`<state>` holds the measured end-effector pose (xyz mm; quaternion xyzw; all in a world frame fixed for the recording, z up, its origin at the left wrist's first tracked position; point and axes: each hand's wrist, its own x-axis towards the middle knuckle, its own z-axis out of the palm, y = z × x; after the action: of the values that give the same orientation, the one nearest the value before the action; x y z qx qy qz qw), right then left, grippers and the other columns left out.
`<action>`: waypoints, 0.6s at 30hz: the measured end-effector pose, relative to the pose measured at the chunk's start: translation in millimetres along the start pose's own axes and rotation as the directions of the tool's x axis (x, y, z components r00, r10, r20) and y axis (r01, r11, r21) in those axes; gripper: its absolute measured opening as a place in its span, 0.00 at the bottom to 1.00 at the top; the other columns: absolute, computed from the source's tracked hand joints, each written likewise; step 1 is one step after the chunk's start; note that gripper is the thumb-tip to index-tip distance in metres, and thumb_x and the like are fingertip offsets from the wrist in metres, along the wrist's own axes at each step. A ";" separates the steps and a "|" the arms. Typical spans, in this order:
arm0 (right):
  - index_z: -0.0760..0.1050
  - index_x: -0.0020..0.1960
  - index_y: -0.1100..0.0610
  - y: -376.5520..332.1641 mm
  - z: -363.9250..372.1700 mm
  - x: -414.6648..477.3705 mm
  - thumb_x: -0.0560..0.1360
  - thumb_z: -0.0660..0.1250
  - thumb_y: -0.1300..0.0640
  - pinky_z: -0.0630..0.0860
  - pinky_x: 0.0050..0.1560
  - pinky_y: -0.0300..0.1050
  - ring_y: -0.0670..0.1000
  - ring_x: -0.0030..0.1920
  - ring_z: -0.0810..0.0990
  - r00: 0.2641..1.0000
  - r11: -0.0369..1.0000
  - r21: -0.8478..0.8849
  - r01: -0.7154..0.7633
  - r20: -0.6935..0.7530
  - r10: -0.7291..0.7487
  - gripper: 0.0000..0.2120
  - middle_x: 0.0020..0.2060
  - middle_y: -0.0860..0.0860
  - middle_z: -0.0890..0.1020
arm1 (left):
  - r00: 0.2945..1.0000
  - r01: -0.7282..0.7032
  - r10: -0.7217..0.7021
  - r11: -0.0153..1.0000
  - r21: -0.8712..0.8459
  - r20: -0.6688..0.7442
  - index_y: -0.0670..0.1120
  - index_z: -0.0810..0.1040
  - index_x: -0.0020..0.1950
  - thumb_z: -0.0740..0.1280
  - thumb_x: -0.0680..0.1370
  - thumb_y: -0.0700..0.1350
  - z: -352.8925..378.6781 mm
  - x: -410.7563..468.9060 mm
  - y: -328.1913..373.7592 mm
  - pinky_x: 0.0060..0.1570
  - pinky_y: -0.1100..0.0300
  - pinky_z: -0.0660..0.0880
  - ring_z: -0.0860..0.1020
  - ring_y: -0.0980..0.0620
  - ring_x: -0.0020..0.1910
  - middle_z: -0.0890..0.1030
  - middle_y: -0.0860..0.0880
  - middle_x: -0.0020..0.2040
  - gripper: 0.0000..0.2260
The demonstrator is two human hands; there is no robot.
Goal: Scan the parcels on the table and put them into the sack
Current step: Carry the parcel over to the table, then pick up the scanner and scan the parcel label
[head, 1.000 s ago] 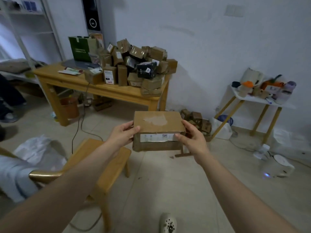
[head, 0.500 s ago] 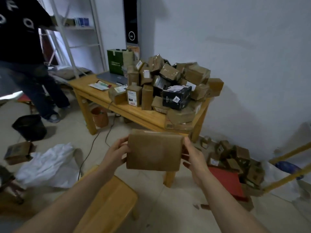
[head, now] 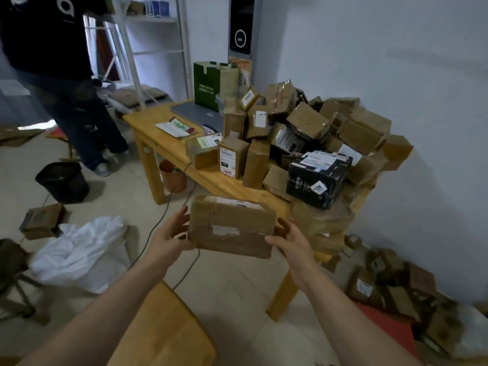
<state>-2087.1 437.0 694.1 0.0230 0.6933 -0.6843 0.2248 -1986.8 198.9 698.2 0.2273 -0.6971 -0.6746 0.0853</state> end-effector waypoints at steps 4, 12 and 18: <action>0.70 0.63 0.51 -8.5 14.7 34.4 0.70 0.68 0.40 0.64 0.67 0.64 0.53 0.63 0.71 0.979 0.968 0.152 -0.201 0.063 0.194 0.25 0.61 0.48 0.75 | 0.994 0.030 -0.036 0.997 -0.066 -0.104 0.51 0.77 0.56 0.62 0.72 0.27 3.8 23.1 4.7 0.49 0.55 0.76 0.78 0.49 0.56 0.81 0.51 0.53 0.22; 0.73 0.64 0.53 -19.9 28.5 100.5 0.75 0.68 0.57 0.73 0.62 0.61 0.53 0.62 0.73 0.978 0.985 0.103 -0.136 0.170 0.118 0.18 0.60 0.50 0.77 | 0.937 0.066 -0.155 0.959 -0.277 -0.313 0.45 0.77 0.56 0.70 0.75 0.50 19.9 57.1 9.7 0.54 0.50 0.74 0.77 0.50 0.55 0.80 0.47 0.54 0.14; 0.62 0.73 0.48 -19.1 49.1 126.5 0.72 0.72 0.62 0.74 0.61 0.63 0.56 0.62 0.74 0.942 0.983 0.143 -0.115 0.329 0.062 0.34 0.61 0.51 0.76 | 0.934 0.052 -0.180 0.922 -0.383 -0.309 0.53 0.76 0.56 0.71 0.72 0.44 3.5 77.5 20.4 0.62 0.41 0.69 0.75 0.45 0.59 0.78 0.45 0.58 0.13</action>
<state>-2193.4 353.9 670.5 -0.0402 0.5881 -0.7214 0.3634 -2060.8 168.4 703.4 0.3612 -0.5181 -0.7480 0.2042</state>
